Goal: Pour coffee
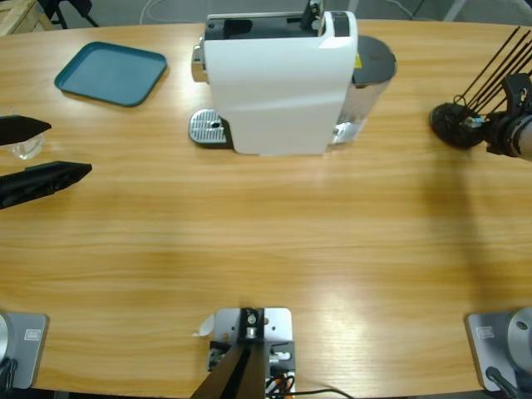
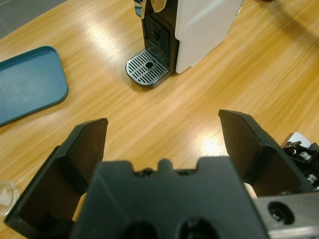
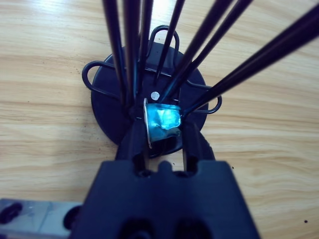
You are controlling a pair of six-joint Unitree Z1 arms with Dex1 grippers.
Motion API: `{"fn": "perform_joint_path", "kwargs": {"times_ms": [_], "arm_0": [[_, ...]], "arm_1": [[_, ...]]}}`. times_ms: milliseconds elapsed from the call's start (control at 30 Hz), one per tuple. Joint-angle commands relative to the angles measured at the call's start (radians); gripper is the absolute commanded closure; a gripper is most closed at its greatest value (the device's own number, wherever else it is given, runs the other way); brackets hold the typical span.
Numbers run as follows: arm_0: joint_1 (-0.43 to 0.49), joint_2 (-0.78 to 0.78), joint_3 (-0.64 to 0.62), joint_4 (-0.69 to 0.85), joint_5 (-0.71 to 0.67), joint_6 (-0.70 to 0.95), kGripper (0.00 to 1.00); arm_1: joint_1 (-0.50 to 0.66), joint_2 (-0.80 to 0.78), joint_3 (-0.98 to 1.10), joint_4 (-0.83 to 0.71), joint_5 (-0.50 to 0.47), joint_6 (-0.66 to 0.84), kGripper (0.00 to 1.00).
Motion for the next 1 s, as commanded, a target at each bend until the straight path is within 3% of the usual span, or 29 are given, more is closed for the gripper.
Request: {"fn": "perform_joint_path", "kwargs": {"times_ms": [33,200,400,633,1000], "arm_0": [[0.008,-0.031,0.023,-0.010,-0.002,-0.015,0.046],[0.008,-0.034,0.023,-0.010,-0.002,-0.015,0.046],[0.008,-0.009,0.021,-0.012,-0.003,-0.015,0.046],[0.008,-0.008,0.028,-0.021,-0.005,-0.015,0.046],[0.008,0.005,0.027,-0.029,-0.008,-0.020,0.046]], "arm_1": [[0.029,0.010,-0.030,-0.075,0.025,0.008,1.000],[0.032,-0.014,-0.027,-0.074,0.027,-0.003,1.000],[0.071,-0.173,-0.038,0.001,0.010,-0.011,1.000],[0.071,-0.182,-0.053,0.011,0.019,0.015,1.000],[0.071,-0.338,-0.138,0.187,0.018,0.030,1.000]]}}
